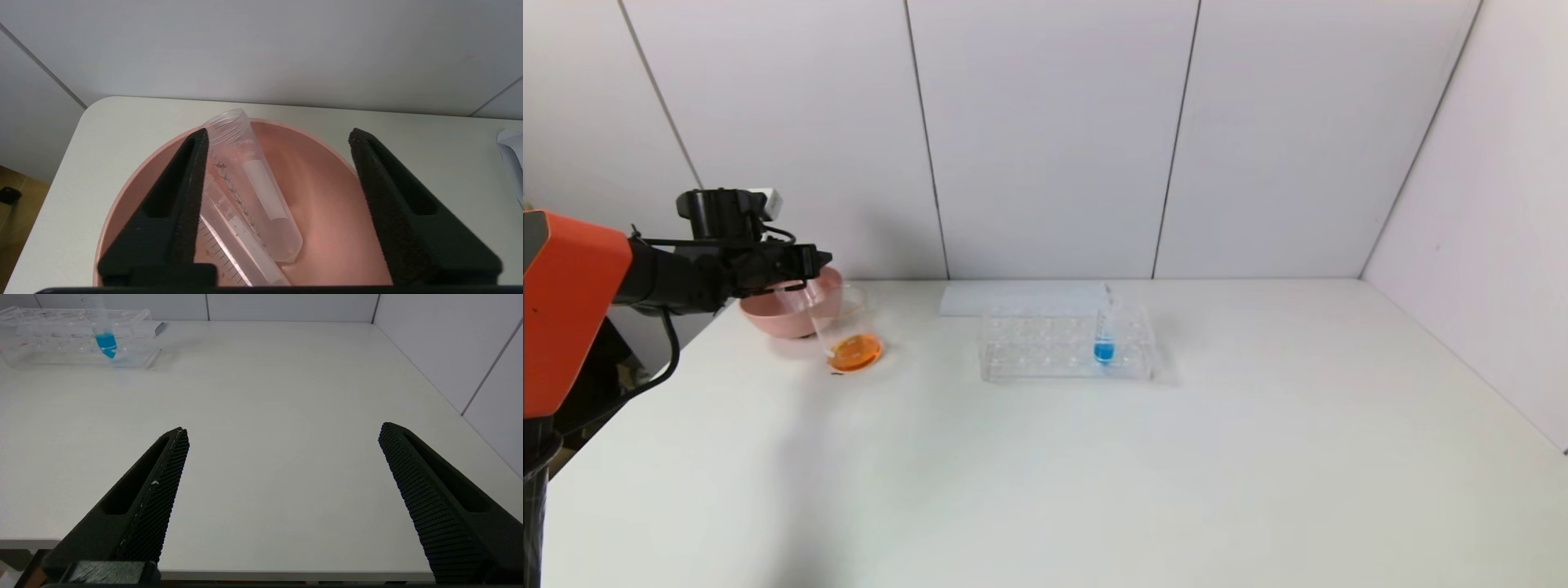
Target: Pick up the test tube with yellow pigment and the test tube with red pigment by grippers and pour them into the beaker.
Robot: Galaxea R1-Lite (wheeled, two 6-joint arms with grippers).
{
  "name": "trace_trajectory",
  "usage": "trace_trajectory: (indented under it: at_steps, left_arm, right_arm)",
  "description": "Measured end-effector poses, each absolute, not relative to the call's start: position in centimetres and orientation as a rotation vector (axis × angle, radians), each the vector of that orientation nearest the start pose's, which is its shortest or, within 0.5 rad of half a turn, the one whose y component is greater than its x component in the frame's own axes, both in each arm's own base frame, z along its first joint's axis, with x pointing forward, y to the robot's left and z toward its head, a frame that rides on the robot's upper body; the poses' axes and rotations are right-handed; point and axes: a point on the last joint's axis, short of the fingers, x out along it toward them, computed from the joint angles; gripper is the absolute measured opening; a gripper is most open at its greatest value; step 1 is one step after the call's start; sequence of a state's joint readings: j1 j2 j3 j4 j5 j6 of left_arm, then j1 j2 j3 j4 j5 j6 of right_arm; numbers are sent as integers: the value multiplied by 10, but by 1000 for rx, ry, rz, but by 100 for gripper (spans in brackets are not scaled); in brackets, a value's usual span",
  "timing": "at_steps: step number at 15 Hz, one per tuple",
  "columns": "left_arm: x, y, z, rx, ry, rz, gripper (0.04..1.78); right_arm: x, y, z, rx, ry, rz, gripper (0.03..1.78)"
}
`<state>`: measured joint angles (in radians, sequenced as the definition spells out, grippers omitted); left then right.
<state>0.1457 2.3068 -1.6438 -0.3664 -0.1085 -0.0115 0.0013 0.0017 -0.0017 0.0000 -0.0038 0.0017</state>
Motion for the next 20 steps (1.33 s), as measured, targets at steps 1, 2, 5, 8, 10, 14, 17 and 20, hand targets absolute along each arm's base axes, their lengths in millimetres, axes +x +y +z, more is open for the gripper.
trace_trajectory:
  at_steps: [1,2,5,8,10,14,17,20]
  left_arm:
    - [479,68,145,-49,293,40,140]
    - [479,69,145,-48,291,41,153]
    - [477,70,146,-44,289,42,175]
    - [472,69,155,-44,277,42,178]
    - [464,69,168,-41,259,44,178]
    - [434,67,200,-27,226,50,178]
    - [397,63,228,-10,198,51,178]
    - [345,56,261,-2,154,33,178]
  right_arm:
    - [-23,0,76,2,0,-2,170]
    - [-23,0,76,1,0,-2,170]
    - [-23,0,76,2,0,-2,170]
    - [-23,0,76,2,0,-3,170]
    - [-23,0,76,1,0,-2,170]
    - [-23,0,76,2,0,-3,170]
    - [-23,0,76,2,0,-2,170]
    - [-23,0,76,2,0,-2,170]
